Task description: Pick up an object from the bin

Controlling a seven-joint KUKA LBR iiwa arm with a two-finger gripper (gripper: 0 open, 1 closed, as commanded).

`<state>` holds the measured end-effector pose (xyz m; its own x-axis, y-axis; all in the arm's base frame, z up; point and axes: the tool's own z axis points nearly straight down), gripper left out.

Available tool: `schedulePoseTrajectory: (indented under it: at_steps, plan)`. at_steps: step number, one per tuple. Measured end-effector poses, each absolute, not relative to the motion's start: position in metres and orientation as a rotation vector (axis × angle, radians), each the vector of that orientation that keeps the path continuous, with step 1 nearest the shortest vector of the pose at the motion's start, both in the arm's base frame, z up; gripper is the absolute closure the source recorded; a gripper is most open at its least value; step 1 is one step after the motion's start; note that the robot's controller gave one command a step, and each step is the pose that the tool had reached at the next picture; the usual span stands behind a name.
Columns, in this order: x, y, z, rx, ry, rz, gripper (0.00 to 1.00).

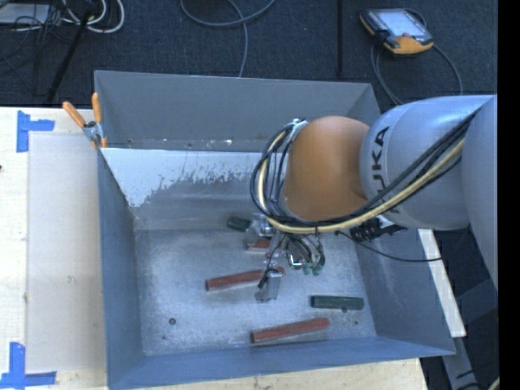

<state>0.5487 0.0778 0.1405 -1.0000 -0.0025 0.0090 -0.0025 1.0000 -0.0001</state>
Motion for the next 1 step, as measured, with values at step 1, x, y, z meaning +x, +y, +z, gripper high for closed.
schedulePoseTrajectory:
  at_steps: [1]
  plan:
    - [0.5506,0.0776,0.1447,0.001,-3.140,-0.001,0.00]
